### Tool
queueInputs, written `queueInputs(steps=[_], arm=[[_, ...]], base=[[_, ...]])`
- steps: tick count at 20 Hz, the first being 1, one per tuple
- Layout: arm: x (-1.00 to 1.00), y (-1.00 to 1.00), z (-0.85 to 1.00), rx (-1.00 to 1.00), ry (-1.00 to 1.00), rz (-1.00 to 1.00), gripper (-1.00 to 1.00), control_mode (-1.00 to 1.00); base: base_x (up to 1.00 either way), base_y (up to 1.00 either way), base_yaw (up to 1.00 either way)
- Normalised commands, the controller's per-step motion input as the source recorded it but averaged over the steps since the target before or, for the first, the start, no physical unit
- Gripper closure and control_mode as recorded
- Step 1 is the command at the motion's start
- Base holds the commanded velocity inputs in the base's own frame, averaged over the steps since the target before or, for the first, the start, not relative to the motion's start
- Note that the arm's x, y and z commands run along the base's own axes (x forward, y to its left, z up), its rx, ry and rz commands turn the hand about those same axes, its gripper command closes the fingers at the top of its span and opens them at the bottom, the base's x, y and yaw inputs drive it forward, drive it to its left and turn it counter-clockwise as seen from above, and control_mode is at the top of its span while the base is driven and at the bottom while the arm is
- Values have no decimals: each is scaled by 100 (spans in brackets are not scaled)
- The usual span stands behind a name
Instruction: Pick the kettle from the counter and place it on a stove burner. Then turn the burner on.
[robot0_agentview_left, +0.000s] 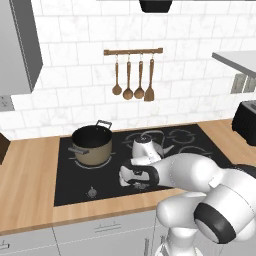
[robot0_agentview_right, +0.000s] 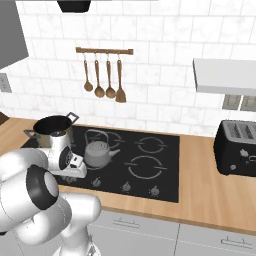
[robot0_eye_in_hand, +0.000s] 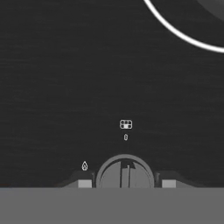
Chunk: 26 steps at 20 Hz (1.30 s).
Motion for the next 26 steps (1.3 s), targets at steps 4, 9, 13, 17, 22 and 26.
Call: queueInputs(steps=[4,9,13,17,22,26], arm=[[0,0,-9,0,0,32,100,-100],[0,0,-9,0,0,48,100,-100],[0,0,-13,0,0,52,100,-100],[0,0,-17,0,0,54,100,-100],[0,0,-17,0,0,53,100,-100],[0,1,-1,0,0,22,100,-100]], base=[[0,0,0],[0,0,0],[0,0,0],[0,0,0],[0,0,0],[0,0,0]])
